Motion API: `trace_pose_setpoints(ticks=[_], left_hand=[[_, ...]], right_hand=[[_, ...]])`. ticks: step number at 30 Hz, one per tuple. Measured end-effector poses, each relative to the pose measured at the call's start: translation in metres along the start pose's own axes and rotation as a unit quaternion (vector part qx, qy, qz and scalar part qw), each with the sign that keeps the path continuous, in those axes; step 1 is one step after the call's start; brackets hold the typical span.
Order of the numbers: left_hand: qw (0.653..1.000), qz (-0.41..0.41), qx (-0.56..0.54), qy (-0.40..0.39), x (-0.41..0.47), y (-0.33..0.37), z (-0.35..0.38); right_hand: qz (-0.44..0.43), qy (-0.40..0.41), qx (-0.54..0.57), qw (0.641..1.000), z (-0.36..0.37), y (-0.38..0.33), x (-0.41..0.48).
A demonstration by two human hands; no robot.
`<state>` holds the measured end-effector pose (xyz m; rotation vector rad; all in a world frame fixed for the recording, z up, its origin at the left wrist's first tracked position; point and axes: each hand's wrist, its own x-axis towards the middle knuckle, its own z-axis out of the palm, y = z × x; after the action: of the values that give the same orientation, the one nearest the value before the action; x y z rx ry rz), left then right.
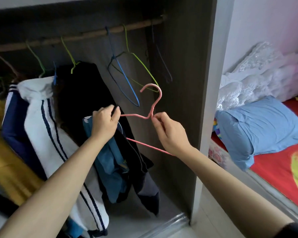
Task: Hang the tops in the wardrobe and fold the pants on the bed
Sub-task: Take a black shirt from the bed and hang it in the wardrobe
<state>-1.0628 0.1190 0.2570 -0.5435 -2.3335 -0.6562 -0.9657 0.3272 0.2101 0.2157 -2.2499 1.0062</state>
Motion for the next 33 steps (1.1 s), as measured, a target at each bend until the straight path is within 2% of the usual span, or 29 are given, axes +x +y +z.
trace_pose_setpoints(ticks=[2,4,6,9,12,14,15,16,17,19,21,23,25,28,30,33], left_hand=[[1.000,0.002,-0.009,-0.020,-0.002,0.007,0.004],[0.998,-0.016,-0.048,-0.025,-0.003,0.018,0.011],[0.995,-0.020,-0.087,-0.035,-0.006,0.032,0.020],[0.997,-0.001,-0.071,-0.040,-0.012,0.048,0.030],[0.999,-0.008,-0.048,-0.025,-0.010,0.047,0.033],[0.998,-0.033,-0.058,-0.017,-0.005,0.038,0.030],[0.997,-0.049,-0.066,-0.010,-0.002,0.033,0.028],[0.995,-0.064,-0.073,-0.001,0.001,0.029,0.026],[0.994,-0.076,-0.079,0.008,0.005,0.025,0.025],[0.991,-0.094,-0.093,0.027,0.012,0.021,0.022],[0.988,-0.098,-0.105,0.050,0.018,0.019,0.018],[0.987,-0.095,-0.114,0.066,0.021,0.014,0.014],[0.986,-0.094,-0.118,0.072,0.021,0.011,0.012],[0.985,-0.088,-0.129,0.068,0.018,0.016,0.018],[0.985,-0.080,-0.138,0.061,0.016,0.023,0.023],[0.987,-0.052,-0.138,0.058,0.015,0.024,0.024]], right_hand=[[0.013,0.005,0.040,0.999,0.000,0.007,0.001],[0.011,0.013,0.034,0.999,0.003,0.005,0.005],[-0.015,0.001,0.031,0.999,0.007,0.000,0.009],[-0.058,0.000,0.023,0.998,0.011,0.002,0.013],[-0.068,0.091,-0.021,0.993,0.013,0.014,-0.001],[-0.164,0.136,-0.079,0.974,0.013,0.031,-0.019],[-0.213,0.108,-0.083,0.968,0.015,0.040,-0.029],[-0.230,0.045,-0.077,0.969,0.017,0.047,-0.038],[-0.208,-0.039,-0.074,0.975,0.019,0.053,-0.047],[-0.085,-0.226,-0.088,0.966,0.023,0.065,-0.059],[0.010,-0.362,-0.107,0.926,0.025,0.080,-0.068],[0.003,-0.377,-0.142,0.915,0.020,0.095,-0.074],[-0.020,-0.299,-0.182,0.936,0.014,0.105,-0.077],[-0.063,-0.178,-0.150,0.971,0.016,0.097,-0.068],[-0.079,-0.210,-0.129,0.966,0.021,0.085,-0.056],[-0.053,-0.350,-0.145,0.924,0.019,0.077,-0.049]])
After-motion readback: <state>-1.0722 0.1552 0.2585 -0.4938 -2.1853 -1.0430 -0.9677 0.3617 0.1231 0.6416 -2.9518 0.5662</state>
